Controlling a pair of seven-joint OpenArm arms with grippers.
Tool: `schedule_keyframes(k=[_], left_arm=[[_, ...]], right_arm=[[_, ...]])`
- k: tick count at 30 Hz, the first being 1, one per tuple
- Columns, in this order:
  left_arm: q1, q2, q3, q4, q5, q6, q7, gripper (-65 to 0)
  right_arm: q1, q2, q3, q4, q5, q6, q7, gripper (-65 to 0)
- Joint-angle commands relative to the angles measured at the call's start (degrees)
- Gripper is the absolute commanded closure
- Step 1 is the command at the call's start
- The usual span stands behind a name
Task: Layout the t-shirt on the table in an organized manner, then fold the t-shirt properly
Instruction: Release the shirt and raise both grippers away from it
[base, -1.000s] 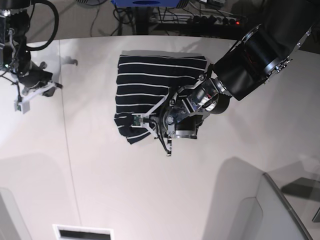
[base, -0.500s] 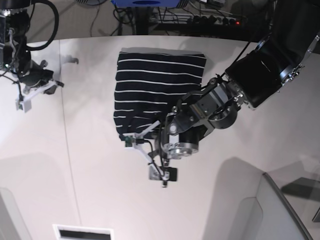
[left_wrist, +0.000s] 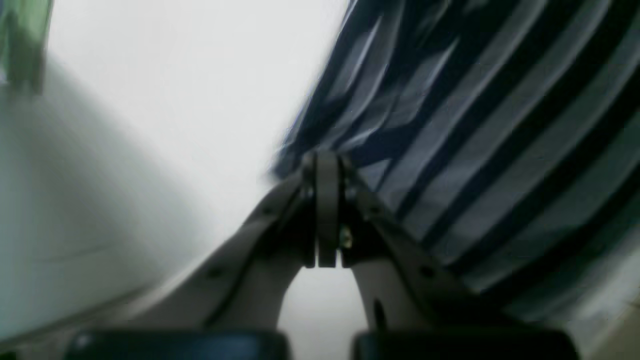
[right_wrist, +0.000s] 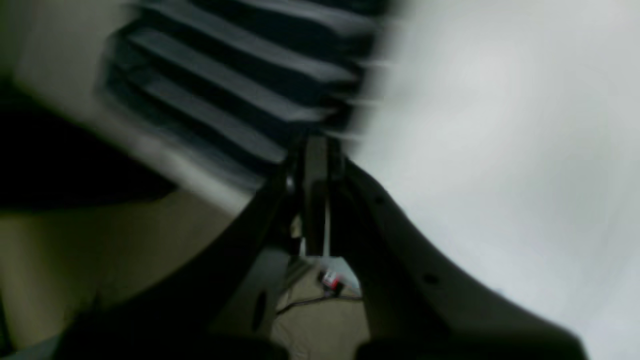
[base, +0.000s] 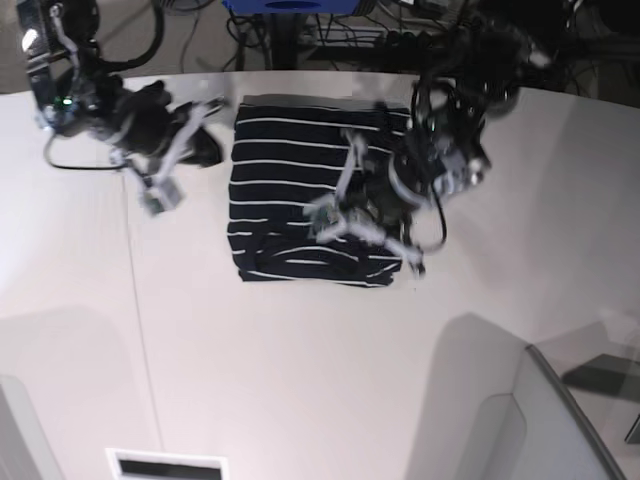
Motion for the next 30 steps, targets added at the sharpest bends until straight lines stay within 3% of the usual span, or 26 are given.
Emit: schedule_keyframes(k=[1,5,11,19,24,30], left_arm=[[1.9,-0.4,-1.8,0.3,0.6,0.1,-2.0,0.0],[7.3,-0.1,-4.8,-2.2,0.1,0.1,-5.4,0.0],[9.1,-0.7,-5.0,-7.3,0.3,0.1,-8.4,0.0],[9.0,-0.8,-5.0,-14.8,0.5,0.2,-9.4,0.0],[9.1,-0.9,-5.0,-15.0,0.2,3.1,-9.4,0.0],[9.1,-0.9,-5.1,-13.5,0.2,3.4,-9.1,0.0]], right_arm=[[1.0,0.4,-1.5,0.9,0.5,0.2,1.3,0.0],[2.5,0.2,-5.9,0.9,0.5,0.2,1.3,0.0],[5.4,0.1,-7.3,-2.0,0.5,0.2,1.6,0.0],[10.4,0.1,-7.3,-17.3,0.8,0.6,10.5,0.0],[11.2,-0.4,-7.2,-25.7,0.8,6.6,15.3,0.0],[11.9,-1.6,-7.1,-26.4,0.8,7.4,15.8,0.0]])
